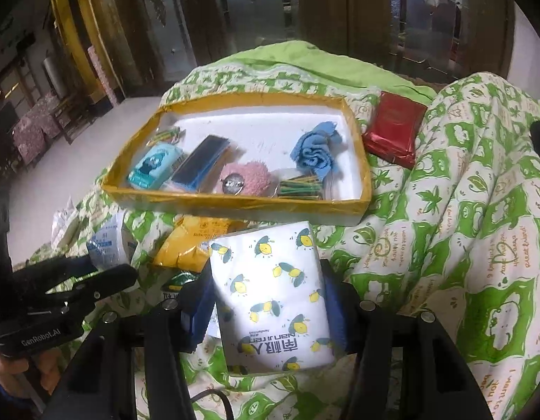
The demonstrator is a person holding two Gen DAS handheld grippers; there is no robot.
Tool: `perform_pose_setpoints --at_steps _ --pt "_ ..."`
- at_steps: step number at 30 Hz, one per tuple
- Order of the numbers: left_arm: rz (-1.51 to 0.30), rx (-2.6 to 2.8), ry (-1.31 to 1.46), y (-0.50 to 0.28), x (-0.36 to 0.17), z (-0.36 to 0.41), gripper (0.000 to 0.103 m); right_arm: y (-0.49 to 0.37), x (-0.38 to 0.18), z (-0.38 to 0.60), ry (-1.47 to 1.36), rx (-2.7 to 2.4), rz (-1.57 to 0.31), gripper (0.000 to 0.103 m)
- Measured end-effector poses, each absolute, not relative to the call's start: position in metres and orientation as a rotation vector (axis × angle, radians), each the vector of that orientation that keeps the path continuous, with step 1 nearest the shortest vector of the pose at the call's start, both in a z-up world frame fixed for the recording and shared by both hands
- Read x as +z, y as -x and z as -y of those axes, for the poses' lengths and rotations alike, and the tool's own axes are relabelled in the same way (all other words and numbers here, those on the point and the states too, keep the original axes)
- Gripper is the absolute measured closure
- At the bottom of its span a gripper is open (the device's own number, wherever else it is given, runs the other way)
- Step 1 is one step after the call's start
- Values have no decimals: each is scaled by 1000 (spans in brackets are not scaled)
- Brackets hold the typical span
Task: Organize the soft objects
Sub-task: 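Lift and carry the sachet and tissue pack over the tray with both tools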
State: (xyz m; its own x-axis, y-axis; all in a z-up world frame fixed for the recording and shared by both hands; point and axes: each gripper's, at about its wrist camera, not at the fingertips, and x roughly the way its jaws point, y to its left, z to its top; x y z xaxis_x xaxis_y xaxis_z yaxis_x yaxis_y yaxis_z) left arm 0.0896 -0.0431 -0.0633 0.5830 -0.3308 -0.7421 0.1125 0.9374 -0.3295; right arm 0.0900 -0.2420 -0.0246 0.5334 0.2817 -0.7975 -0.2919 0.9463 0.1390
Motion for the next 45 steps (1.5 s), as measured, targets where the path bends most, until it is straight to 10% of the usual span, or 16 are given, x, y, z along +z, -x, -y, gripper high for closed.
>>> perform_pose_setpoints --at_steps 45 --pt "-877 -239 213 -87 -54 45 54 -89 -13 250 -69 352 -905 43"
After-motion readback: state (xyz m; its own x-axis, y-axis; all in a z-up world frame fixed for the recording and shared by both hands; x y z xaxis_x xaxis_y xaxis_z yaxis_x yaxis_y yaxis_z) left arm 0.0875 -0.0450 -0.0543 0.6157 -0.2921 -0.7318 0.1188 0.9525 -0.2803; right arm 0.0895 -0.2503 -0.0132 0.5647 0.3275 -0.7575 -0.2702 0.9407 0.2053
